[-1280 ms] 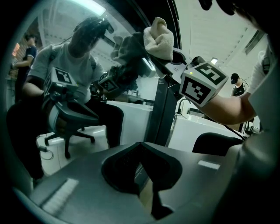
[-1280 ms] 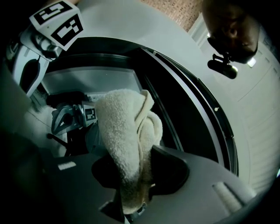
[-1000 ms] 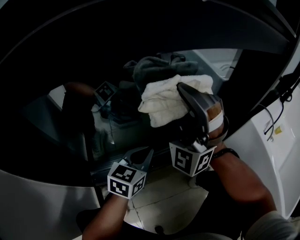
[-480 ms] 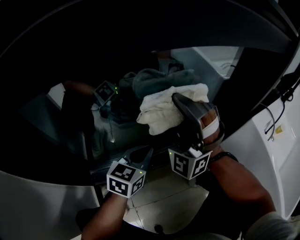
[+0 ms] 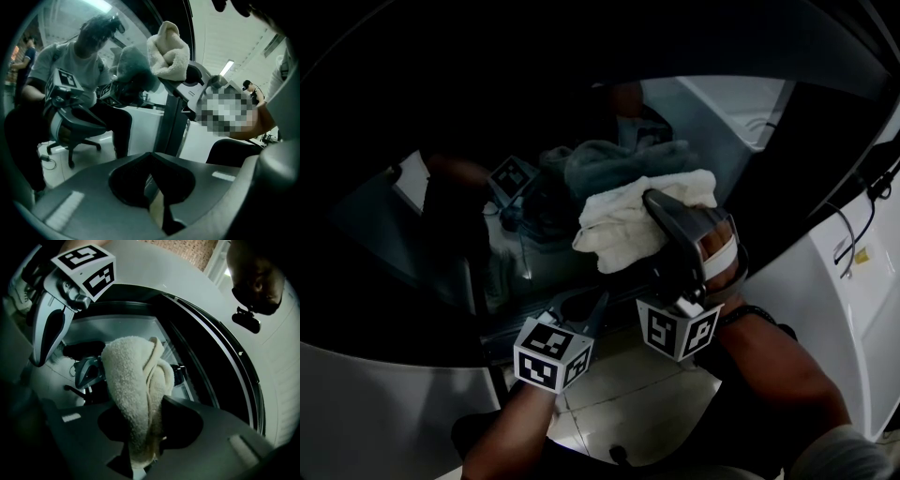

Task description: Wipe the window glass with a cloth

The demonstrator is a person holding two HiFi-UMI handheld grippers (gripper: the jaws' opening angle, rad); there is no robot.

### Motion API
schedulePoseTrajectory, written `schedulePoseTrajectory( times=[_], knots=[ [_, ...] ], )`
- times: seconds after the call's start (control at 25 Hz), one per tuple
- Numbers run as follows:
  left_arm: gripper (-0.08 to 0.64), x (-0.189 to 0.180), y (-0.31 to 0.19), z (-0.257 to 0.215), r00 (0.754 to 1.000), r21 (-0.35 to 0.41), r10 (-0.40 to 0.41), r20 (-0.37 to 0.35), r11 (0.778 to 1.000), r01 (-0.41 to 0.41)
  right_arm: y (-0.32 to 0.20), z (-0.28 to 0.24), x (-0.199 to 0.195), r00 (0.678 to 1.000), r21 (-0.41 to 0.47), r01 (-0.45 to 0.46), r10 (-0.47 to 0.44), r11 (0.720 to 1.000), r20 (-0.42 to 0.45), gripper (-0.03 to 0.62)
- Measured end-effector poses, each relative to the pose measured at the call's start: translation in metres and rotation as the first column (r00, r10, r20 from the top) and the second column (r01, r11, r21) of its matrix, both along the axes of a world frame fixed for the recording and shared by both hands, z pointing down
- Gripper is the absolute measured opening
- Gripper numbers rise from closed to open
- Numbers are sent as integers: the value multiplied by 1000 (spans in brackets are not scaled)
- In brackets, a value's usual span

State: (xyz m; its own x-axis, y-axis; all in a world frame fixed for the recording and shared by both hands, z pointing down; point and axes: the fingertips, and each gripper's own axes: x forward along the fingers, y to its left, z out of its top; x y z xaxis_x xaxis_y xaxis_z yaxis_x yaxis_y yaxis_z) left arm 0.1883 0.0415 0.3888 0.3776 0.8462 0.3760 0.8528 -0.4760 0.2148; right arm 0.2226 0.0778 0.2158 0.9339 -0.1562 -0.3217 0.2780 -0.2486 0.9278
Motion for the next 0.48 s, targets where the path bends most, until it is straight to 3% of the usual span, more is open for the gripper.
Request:
schedulePoseTrajectory(
  times=[0.48],
  knots=[
    [17, 1, -2, 3, 1000, 12, 4, 9, 1000, -4, 0, 14, 2, 1000, 4, 2, -2, 1000, 7, 123]
  ],
)
